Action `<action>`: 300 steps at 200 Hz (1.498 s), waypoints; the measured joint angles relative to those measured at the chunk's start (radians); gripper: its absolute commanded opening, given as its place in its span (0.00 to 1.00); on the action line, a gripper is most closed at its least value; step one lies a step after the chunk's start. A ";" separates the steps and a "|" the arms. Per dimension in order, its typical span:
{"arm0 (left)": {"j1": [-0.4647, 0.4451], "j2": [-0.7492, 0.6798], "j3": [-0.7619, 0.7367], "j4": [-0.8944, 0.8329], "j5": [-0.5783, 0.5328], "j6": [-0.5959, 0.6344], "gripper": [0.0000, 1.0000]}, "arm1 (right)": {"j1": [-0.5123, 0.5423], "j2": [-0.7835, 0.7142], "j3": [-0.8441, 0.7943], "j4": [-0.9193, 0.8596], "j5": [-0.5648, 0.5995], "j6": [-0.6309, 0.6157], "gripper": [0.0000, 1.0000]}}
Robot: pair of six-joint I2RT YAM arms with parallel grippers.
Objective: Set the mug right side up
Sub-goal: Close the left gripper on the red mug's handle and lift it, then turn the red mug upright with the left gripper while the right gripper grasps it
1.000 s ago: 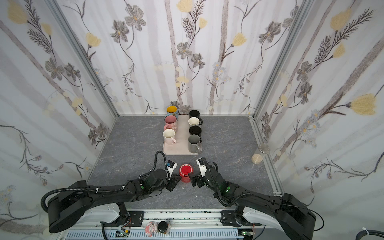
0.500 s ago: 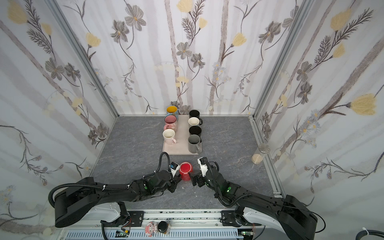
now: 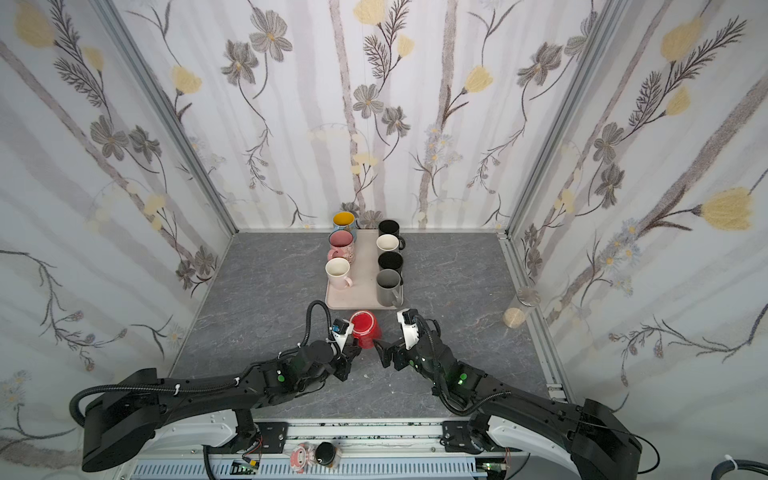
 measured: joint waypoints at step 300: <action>0.186 -0.373 0.009 0.565 0.248 -0.031 0.00 | -0.067 0.583 0.309 1.203 -0.601 0.677 0.36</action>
